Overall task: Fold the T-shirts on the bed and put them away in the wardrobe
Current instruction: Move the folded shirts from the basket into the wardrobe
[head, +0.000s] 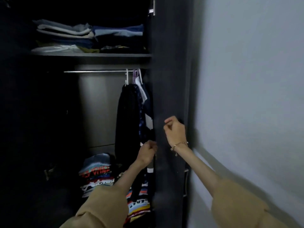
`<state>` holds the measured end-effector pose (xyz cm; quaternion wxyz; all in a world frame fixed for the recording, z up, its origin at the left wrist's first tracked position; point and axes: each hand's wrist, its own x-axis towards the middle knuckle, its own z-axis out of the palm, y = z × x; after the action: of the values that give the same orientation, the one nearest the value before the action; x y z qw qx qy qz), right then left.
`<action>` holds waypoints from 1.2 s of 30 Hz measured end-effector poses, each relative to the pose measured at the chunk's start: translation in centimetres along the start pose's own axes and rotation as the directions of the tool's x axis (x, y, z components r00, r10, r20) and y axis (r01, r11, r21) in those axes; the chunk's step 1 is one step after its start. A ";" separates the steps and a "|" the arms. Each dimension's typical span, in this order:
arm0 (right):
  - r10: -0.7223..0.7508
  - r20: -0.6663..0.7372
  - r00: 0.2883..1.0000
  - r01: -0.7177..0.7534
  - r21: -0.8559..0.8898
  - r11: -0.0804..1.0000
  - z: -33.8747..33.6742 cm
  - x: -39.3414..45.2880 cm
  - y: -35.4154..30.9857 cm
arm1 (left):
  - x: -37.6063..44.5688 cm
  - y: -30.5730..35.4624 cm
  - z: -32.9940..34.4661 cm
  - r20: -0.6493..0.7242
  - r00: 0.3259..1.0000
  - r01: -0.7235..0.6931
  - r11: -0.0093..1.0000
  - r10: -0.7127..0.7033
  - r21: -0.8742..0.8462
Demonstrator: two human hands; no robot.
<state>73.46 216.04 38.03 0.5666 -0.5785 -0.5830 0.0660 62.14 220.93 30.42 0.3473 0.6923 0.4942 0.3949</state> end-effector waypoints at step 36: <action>-0.601 0.141 0.786 0.616 -0.252 0.746 5.3 7.3 -11.7 | -0.9 1.0 -8.7 -0.146 0.877 -0.423 0.881 0.457 0.213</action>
<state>64.83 220.80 49.00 0.4528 -0.4302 -0.7570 -0.1921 54.60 220.58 35.01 0.1367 0.7730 0.3870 0.4837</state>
